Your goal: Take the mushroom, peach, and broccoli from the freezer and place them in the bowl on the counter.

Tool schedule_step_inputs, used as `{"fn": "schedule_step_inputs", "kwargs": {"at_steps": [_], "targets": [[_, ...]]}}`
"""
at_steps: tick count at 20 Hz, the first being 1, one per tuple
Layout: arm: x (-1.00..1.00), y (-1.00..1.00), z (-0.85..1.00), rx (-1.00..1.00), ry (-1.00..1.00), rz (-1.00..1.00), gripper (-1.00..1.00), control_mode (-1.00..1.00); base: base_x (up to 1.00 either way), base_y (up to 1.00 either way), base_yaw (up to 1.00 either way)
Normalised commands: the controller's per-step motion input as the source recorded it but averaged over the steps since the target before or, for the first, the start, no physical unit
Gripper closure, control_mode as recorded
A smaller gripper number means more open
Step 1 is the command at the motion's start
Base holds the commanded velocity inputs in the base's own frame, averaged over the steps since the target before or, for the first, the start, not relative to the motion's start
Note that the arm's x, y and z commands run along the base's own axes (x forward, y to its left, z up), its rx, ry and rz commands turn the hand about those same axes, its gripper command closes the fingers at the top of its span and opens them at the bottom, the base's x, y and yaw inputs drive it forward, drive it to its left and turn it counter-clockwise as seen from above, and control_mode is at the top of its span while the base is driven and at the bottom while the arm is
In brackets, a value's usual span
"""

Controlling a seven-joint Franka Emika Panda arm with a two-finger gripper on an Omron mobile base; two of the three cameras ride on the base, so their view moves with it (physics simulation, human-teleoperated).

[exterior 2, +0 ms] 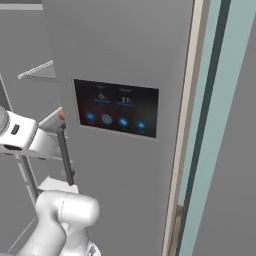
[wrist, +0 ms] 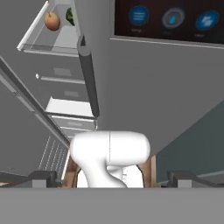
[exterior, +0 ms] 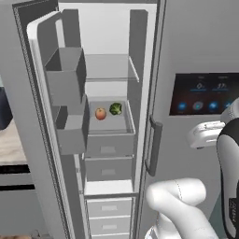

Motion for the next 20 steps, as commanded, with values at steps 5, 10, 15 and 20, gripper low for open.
{"fn": "schedule_step_inputs", "kwargs": {"at_steps": [5, 10, 15, 20], "targets": [[0.0, 0.0, 0.0, 0.0, 0.0, 0.0, -1.0, 1.0, 0.08, 0.33, -0.09], [0.0, 0.0, 0.0, 0.0, 0.0, 0.0, -1.0, 1.0, 0.07, 0.4, -0.08], [0.0, 0.0, 0.0, 0.0, 0.0, 0.0, -1.0, 1.0, 0.11, 0.4, -0.04], [0.0, 0.0, 0.0, 0.0, 0.0, 0.0, -1.0, 1.0, 0.11, 0.4, -0.03]]}}
